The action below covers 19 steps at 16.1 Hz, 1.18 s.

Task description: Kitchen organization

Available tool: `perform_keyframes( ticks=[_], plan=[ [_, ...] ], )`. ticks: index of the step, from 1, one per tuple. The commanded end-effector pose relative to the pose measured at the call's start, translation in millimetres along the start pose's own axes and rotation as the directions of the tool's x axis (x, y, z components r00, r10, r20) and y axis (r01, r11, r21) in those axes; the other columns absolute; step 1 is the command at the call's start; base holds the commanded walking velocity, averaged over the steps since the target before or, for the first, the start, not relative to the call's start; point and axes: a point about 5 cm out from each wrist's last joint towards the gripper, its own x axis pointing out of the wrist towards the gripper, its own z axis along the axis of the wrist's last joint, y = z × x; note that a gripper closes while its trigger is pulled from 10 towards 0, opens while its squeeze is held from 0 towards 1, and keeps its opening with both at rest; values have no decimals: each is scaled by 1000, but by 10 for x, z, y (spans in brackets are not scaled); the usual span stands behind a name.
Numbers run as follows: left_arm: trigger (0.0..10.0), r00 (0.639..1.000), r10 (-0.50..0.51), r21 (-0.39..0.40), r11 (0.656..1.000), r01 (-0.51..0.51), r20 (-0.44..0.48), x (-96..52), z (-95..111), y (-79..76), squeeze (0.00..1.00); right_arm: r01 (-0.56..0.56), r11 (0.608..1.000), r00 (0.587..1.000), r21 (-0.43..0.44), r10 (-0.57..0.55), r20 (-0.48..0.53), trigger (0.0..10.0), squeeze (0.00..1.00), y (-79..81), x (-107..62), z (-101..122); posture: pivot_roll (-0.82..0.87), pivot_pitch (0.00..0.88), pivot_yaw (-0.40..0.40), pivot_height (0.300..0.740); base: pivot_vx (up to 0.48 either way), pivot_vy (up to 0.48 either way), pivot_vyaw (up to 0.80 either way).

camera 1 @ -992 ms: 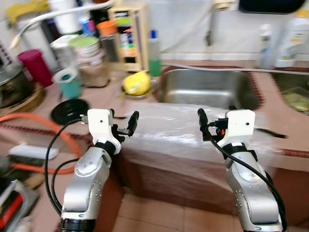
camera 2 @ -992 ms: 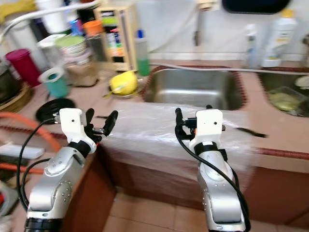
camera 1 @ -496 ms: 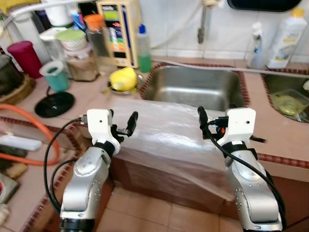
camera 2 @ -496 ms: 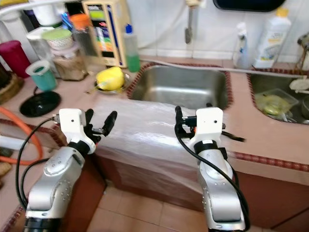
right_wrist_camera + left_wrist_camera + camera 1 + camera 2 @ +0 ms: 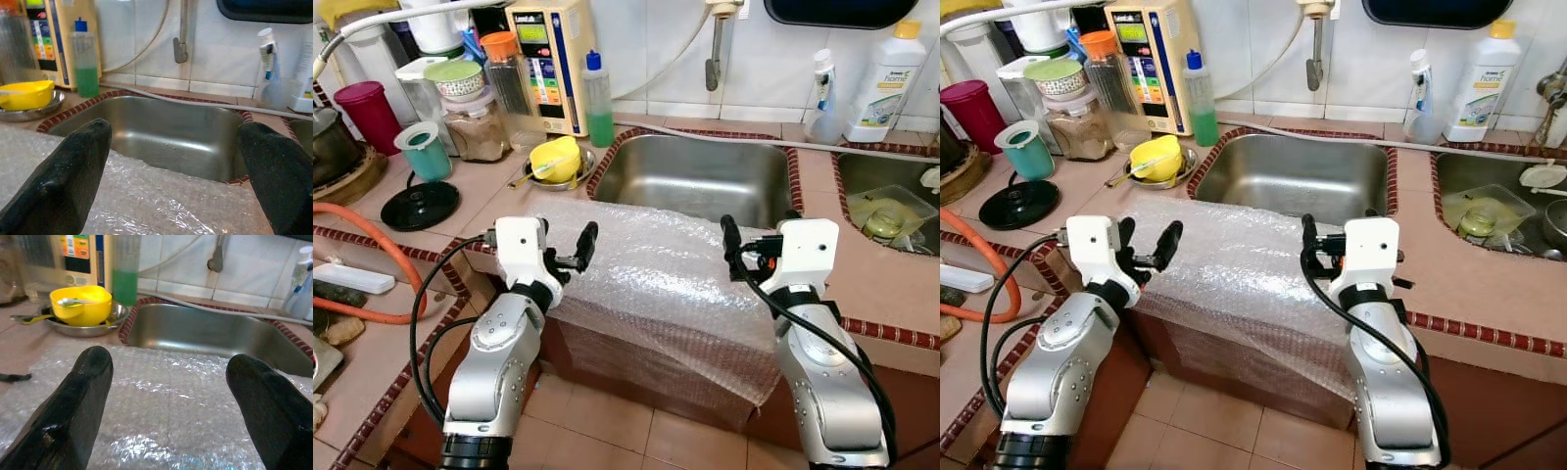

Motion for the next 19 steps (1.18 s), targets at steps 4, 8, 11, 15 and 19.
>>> perform_keyframes(
  ticks=[4,8,11,15,19],
  plan=[
    [10000,1000,8,-3,1000,-8,1,62,57,22,0,10,1000,1000,6,-10,-1,10000,0,4,16,9,-2,0,101,740,0,0,-800],
    [10000,1000,16,-10,1000,-16,-4,78,55,33,0,9,1000,1000,6,-9,2,10000,0,12,36,21,-1,0,100,740,0,0,-800],
    [10000,1000,16,15,1000,-16,1,70,69,37,0,9,1000,1000,8,-9,2,10000,0,15,32,21,4,0,99,740,0,0,-800],
    [10000,1000,11,14,1000,-11,3,70,79,37,0,8,1000,1000,11,-8,-2,10000,0,24,28,7,5,0,100,740,0,0,-800],
    [10000,998,32,95,995,-37,53,56,151,39,0,-1,1000,1000,17,1,3,10000,0,31,18,13,6,0,99,740,0,0,-583]
  ],
)
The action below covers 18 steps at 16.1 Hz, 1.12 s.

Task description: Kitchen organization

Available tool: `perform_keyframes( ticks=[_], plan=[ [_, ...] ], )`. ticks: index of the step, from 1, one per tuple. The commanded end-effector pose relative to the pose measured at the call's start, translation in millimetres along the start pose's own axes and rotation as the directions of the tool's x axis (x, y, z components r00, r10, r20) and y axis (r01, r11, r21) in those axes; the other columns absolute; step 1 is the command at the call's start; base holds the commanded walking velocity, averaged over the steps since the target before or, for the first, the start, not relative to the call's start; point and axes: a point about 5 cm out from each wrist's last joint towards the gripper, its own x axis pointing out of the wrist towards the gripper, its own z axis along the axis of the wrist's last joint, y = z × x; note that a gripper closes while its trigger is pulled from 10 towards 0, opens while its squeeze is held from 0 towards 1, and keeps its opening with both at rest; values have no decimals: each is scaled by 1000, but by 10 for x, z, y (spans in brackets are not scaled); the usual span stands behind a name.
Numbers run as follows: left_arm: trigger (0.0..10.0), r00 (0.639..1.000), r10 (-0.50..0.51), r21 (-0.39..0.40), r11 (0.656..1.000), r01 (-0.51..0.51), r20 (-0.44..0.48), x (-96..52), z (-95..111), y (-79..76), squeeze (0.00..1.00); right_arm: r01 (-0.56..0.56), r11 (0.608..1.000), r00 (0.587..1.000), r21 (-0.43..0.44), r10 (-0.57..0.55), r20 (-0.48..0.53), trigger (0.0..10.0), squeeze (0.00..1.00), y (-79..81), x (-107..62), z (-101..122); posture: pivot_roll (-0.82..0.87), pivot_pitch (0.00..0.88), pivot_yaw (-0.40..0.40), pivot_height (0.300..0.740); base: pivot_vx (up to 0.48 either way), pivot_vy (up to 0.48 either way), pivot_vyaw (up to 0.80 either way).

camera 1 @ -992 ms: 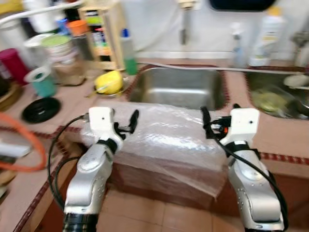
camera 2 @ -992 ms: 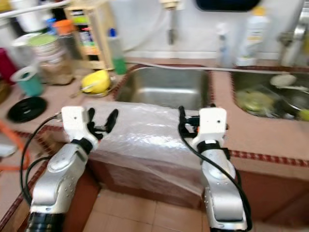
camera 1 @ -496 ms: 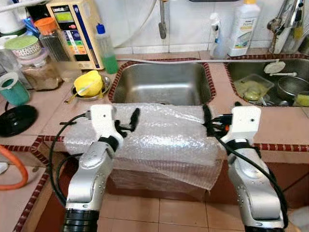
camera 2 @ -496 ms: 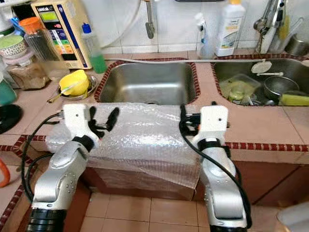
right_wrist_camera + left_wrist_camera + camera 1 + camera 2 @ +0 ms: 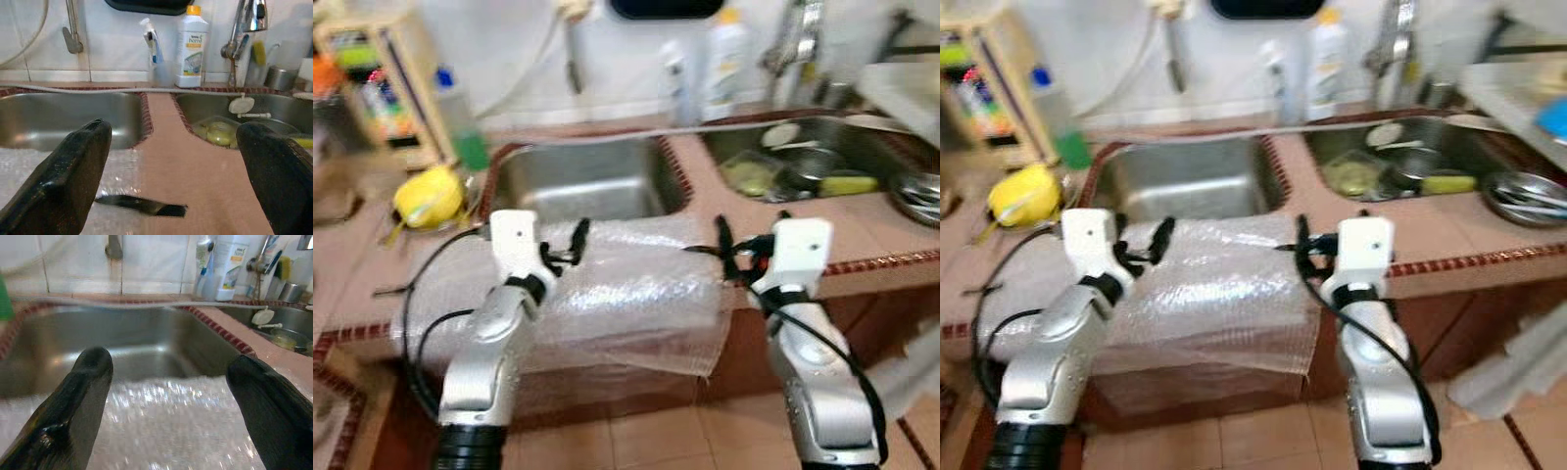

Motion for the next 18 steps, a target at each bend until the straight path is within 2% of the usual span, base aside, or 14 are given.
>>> perform_keyframes(
  ticks=[1,4,9,12,18],
  plan=[
    [10000,999,21,24,999,-22,25,-14,41,-4,0,-3,1000,1000,3,3,8,10000,0,-13,-2,24,7,0,98,740,0,0,0],
    [10000,999,45,31,998,-46,26,-53,21,-5,0,-29,999,999,-33,29,20,10000,0,10,1,47,10,0,96,740,0,0,156],
    [10000,1000,27,13,1000,-27,12,-51,-15,-44,0,-30,999,999,-25,30,22,10000,0,17,21,50,12,0,93,740,0,0,800],
    [10000,1000,2,-16,1000,-2,2,-56,-44,-65,0,-24,1000,999,-15,24,28,10000,0,-5,23,60,6,0,91,740,0,0,0],
    [10000,995,-83,-41,996,85,45,-56,21,-174,0,-17,1000,999,-10,17,38,10000,0,-23,32,86,3,0,86,740,0,0,0]
  ],
)
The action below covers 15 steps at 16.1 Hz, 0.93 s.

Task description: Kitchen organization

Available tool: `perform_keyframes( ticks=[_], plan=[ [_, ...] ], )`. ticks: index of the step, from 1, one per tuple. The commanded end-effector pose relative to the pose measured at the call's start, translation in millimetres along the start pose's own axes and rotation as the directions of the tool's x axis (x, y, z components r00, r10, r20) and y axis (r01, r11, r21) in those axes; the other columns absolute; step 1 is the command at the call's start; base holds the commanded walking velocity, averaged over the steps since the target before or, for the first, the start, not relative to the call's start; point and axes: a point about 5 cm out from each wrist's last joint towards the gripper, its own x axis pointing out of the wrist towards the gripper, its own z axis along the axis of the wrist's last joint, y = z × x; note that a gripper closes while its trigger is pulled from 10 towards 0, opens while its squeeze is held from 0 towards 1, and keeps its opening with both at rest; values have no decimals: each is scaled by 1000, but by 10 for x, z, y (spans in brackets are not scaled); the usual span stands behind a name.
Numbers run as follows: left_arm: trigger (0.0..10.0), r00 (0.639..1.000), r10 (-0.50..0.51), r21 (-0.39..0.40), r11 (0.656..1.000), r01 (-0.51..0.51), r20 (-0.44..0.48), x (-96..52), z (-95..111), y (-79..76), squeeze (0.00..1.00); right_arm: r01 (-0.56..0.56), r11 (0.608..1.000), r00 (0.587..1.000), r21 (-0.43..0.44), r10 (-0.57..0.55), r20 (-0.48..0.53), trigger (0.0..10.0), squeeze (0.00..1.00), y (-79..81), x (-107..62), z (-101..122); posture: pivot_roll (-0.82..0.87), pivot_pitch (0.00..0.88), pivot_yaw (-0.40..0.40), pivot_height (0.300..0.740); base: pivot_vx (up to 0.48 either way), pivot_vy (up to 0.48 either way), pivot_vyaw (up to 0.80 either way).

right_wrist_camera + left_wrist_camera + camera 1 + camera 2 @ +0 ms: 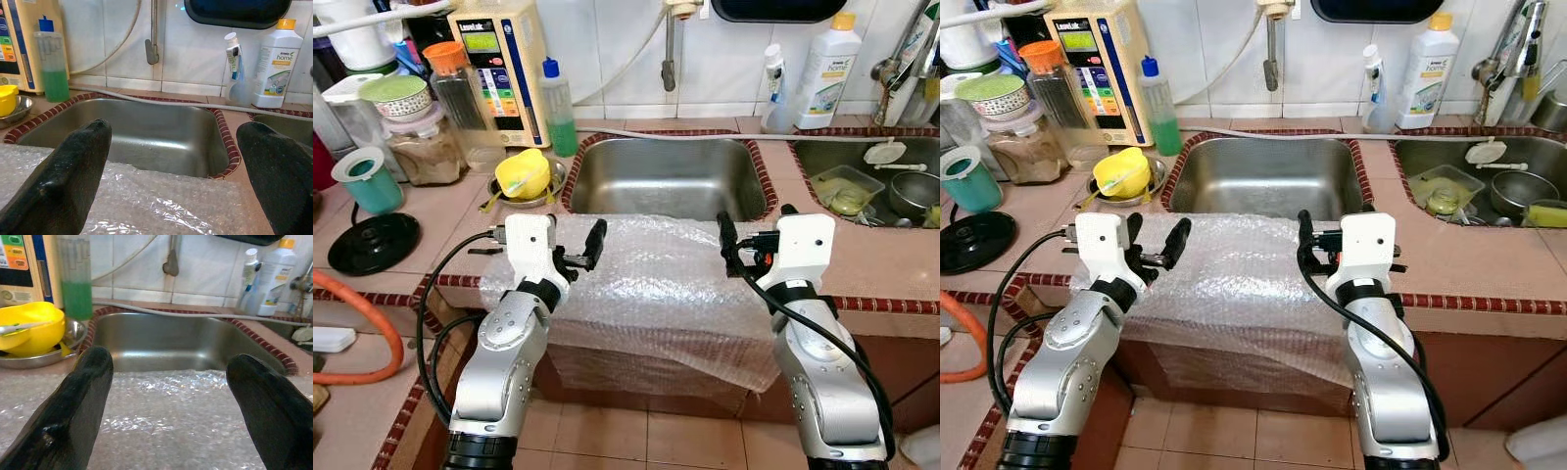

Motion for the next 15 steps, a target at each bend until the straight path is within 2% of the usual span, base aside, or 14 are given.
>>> perform_keyframes(
  ticks=[1,13,15],
  plan=[
    [10000,999,-12,6,1000,11,35,-8,70,1,0,-4,1000,1000,8,4,23,10000,0,3,17,52,3,0,86,740,0,0,0],
    [10000,998,-51,1,999,51,43,-10,69,-44,0,-7,1000,1000,-5,8,30,10000,0,-5,14,68,-6,0,85,740,426,0,0],
    [10000,998,-38,-4,999,38,42,-13,61,-33,0,-9,1000,1000,-5,10,30,10000,0,-3,12,69,-6,0,84,740,178,0,0]
  ],
)
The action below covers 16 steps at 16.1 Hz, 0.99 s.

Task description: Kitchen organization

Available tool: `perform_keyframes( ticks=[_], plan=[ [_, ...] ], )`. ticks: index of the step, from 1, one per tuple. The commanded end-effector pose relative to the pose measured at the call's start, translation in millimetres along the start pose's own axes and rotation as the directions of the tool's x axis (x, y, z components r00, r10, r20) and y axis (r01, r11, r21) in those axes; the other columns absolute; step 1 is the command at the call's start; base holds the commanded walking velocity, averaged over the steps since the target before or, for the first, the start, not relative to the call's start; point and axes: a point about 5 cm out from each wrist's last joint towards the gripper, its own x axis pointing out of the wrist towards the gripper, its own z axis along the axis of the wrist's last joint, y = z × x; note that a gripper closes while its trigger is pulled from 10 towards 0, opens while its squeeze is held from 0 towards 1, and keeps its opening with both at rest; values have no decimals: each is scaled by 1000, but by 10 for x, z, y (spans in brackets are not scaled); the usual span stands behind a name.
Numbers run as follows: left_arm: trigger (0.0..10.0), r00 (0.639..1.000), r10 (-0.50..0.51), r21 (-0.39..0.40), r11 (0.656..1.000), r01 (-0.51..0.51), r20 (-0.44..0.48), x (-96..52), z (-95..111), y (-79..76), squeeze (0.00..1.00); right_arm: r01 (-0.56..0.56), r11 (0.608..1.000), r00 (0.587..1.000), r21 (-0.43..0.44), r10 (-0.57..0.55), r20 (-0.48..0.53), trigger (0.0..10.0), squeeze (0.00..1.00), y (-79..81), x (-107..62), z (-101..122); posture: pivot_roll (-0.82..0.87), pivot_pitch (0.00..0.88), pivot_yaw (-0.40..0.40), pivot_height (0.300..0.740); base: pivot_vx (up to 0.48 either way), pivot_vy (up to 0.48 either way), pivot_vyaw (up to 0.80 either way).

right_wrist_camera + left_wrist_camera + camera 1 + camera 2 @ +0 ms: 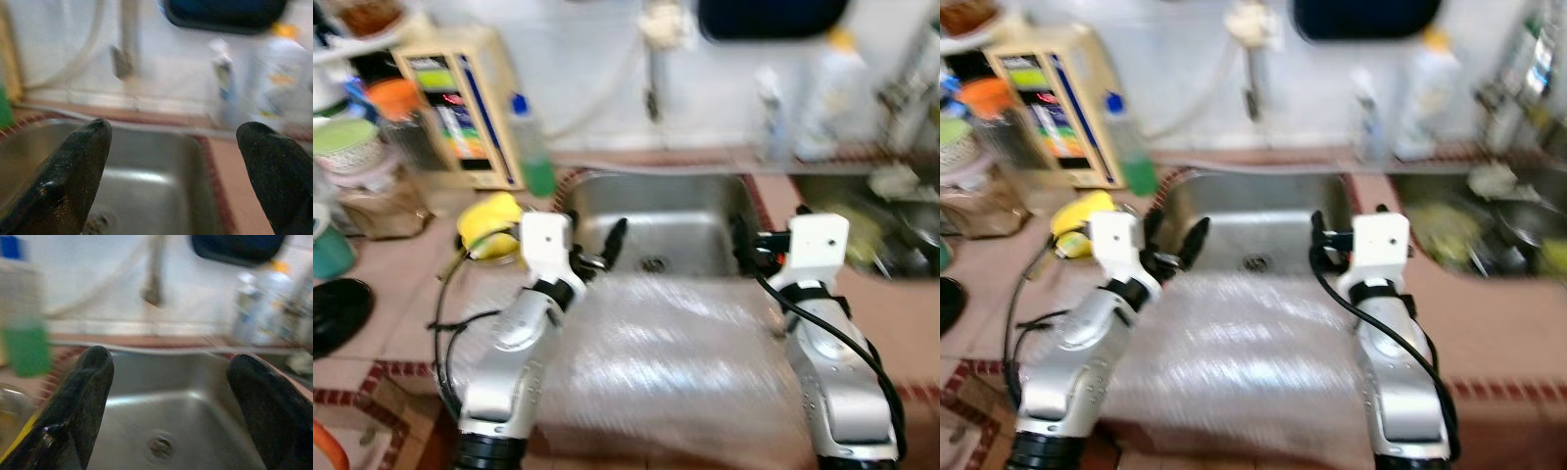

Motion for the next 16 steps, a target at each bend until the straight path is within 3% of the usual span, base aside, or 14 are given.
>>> perform_keyframes(
  ticks=[1,3,5,11,16],
  plan=[
    [10000,999,43,1,999,-43,-7,-38,-7,87,0,-24,1000,1000,14,24,14,10000,0,66,6,36,-5,0,83,740,0,0,0],
    [10000,999,42,40,998,-42,-12,-47,-22,63,0,-24,1000,1000,12,24,9,10000,0,61,-2,24,-6,0,80,740,0,0,0],
    [10000,999,49,31,998,-49,-17,-47,-37,51,0,-24,1000,1000,9,24,7,10000,0,53,-4,22,-7,0,80,740,0,0,0],
    [10000,997,72,10,997,-71,-26,-37,-56,81,0,-23,1000,1000,1,23,6,10000,0,35,-6,28,-13,0,78,740,0,-464,0],
    [10000,995,103,9,995,-103,-11,-41,-26,126,0,-55,998,998,26,55,-20,10000,0,89,-3,-1,-6,0,77,740,0,0,0]
  ],
)
